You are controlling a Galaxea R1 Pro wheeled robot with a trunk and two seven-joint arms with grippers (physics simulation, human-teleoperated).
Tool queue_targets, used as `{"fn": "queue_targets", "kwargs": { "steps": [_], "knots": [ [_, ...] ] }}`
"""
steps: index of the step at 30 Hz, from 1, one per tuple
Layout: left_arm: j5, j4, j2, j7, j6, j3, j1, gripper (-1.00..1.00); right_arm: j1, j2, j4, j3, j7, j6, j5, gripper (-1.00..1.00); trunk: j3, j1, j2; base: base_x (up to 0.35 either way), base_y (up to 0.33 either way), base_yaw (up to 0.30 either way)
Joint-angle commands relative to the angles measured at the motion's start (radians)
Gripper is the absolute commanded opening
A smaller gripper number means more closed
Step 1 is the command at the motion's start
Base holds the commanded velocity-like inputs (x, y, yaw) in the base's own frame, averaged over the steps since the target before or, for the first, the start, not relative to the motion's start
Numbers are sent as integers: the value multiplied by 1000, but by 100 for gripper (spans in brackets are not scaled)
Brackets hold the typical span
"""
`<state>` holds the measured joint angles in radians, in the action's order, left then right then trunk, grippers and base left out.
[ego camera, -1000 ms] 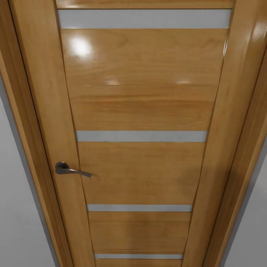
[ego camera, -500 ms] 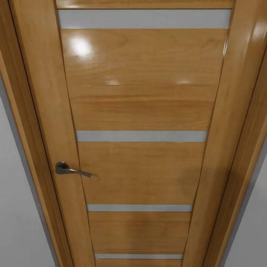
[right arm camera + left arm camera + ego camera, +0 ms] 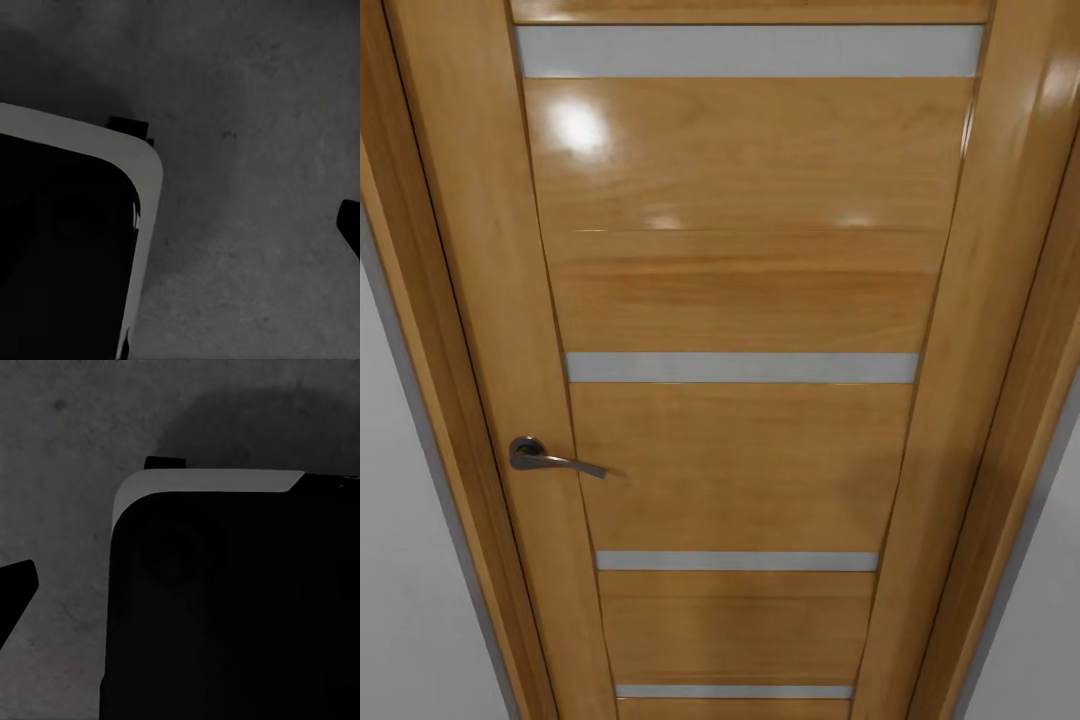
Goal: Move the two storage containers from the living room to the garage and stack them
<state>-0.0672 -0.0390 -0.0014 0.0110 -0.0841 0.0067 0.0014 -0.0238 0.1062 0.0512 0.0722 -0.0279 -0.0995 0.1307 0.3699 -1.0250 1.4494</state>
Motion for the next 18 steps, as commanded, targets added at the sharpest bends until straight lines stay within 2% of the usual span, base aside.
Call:
{"fn": "queue_targets", "kwargs": {
  "steps": [1,4,5,7,12,13,16,18],
  "knots": [
    [-7,-1,0,1,-2,0,0,100,-1,0,5,6,-7,3,3,100,1,0,1,0,0,0],
    [-7,-1,2,1,-2,-1,0,100,-1,-5,22,6,-23,20,17,100,1,0,1,0,0,0],
    [-7,-1,2,1,-2,-1,0,100,-1,-6,951,6,-66,428,29,100,1,0,1,0,0,0],
    [-6,-1,2,1,-2,-1,0,100,-1,-10,1066,6,-73,458,44,100,1,0,1,0,0,0],
    [-6,-1,3,1,-2,-1,0,100,-1,-11,1216,4,-76,500,51,100,1,0,1,0,0,0],
    [-6,-1,3,1,-1,-1,0,100,-1,-12,1284,3,-76,528,51,100,1,0,1,0,0,0],
    [-6,-1,3,1,-1,-1,0,100,-1,-11,1360,2,-76,578,51,100,1,0,1,0,0,0],
    [-6,-1,3,1,-1,-2,0,100,-1,-11,1375,2,-76,588,50,100,1,0,1,0,0,0]
  ]
}}
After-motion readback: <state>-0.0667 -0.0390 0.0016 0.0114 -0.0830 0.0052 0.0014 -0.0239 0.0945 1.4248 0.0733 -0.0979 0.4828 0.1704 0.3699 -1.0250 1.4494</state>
